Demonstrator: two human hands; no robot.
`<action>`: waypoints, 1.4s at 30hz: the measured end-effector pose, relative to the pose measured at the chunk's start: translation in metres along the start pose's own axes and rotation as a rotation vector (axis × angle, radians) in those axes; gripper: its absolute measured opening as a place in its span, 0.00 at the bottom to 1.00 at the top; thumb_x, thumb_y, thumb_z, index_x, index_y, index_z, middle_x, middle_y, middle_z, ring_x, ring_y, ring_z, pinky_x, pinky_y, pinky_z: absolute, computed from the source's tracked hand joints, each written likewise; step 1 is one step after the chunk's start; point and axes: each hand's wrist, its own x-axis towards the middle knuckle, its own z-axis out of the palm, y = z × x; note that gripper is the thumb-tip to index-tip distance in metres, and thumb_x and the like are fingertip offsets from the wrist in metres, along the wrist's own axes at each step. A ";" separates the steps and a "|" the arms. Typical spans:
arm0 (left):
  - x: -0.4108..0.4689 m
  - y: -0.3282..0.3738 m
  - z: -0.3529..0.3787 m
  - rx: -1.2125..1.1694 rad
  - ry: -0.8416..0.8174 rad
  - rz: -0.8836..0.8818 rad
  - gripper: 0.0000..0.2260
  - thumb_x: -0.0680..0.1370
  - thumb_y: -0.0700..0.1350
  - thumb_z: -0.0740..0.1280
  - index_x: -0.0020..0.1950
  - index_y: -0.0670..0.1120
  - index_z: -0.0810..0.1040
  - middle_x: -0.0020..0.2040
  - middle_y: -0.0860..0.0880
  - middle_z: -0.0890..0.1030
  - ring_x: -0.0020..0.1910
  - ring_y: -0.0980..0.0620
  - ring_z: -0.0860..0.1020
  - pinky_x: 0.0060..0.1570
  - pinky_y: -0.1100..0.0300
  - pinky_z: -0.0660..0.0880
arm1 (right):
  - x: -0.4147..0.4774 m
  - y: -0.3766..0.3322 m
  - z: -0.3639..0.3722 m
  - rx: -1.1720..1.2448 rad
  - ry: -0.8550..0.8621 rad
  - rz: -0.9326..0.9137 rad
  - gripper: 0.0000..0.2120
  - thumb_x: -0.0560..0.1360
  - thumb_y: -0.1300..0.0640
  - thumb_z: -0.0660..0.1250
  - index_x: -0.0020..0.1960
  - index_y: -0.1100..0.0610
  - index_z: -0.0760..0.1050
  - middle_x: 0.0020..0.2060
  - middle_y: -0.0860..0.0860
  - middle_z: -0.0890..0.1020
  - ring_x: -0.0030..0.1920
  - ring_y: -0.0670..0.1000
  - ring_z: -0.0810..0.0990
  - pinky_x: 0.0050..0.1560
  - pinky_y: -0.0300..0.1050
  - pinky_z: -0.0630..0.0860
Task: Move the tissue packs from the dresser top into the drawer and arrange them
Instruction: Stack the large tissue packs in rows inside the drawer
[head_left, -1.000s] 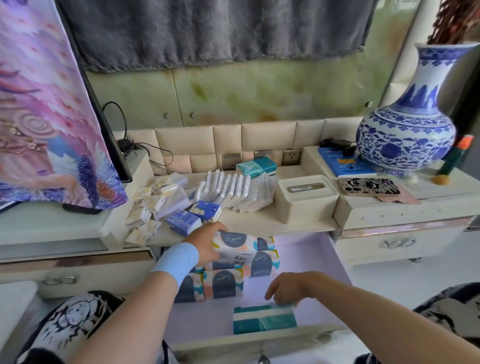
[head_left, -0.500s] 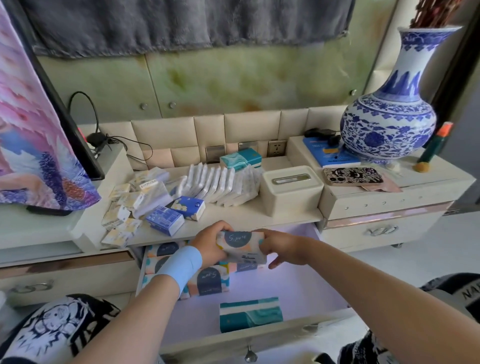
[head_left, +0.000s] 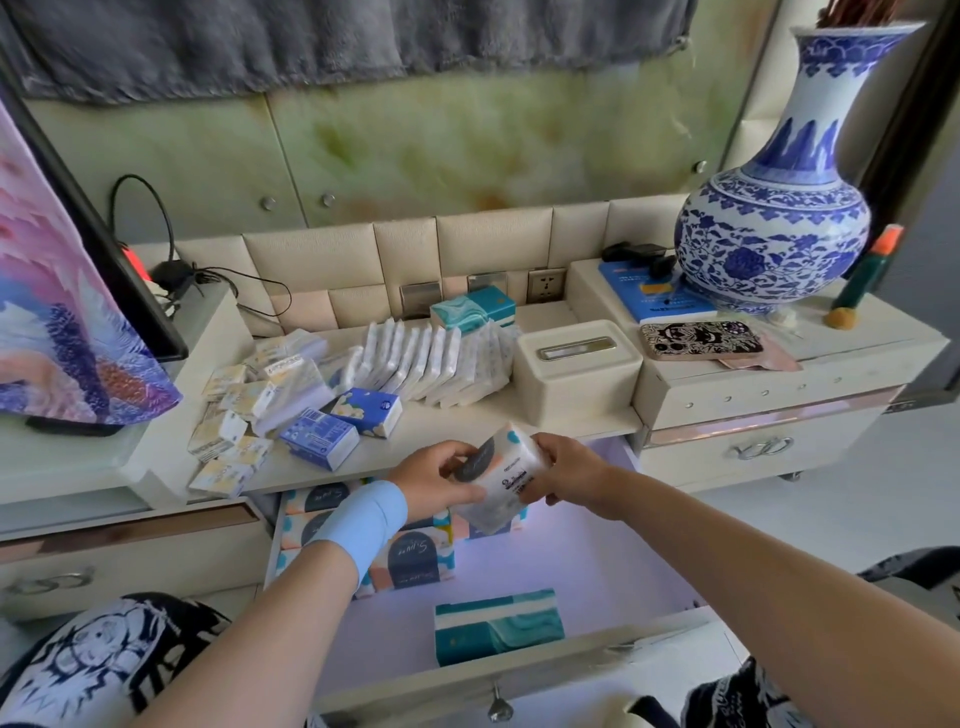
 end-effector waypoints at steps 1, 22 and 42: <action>-0.001 0.004 0.001 0.042 0.020 -0.006 0.17 0.71 0.49 0.76 0.56 0.53 0.76 0.53 0.53 0.81 0.53 0.51 0.80 0.58 0.53 0.77 | -0.001 -0.001 0.003 0.063 0.035 0.012 0.27 0.67 0.69 0.75 0.62 0.55 0.72 0.51 0.55 0.81 0.46 0.54 0.81 0.41 0.48 0.80; 0.004 -0.060 0.011 0.896 -0.166 -0.058 0.26 0.75 0.45 0.67 0.73 0.57 0.68 0.73 0.49 0.65 0.72 0.45 0.64 0.66 0.49 0.70 | -0.007 0.025 0.032 -1.083 -0.234 -0.049 0.25 0.68 0.51 0.71 0.64 0.50 0.73 0.57 0.52 0.79 0.53 0.53 0.78 0.46 0.43 0.73; 0.008 -0.074 0.049 0.945 -0.182 0.109 0.28 0.73 0.51 0.69 0.72 0.52 0.66 0.68 0.46 0.64 0.68 0.43 0.64 0.62 0.48 0.70 | 0.025 0.068 0.082 -1.293 0.123 -0.030 0.34 0.75 0.44 0.67 0.75 0.56 0.58 0.51 0.51 0.82 0.49 0.55 0.82 0.39 0.45 0.71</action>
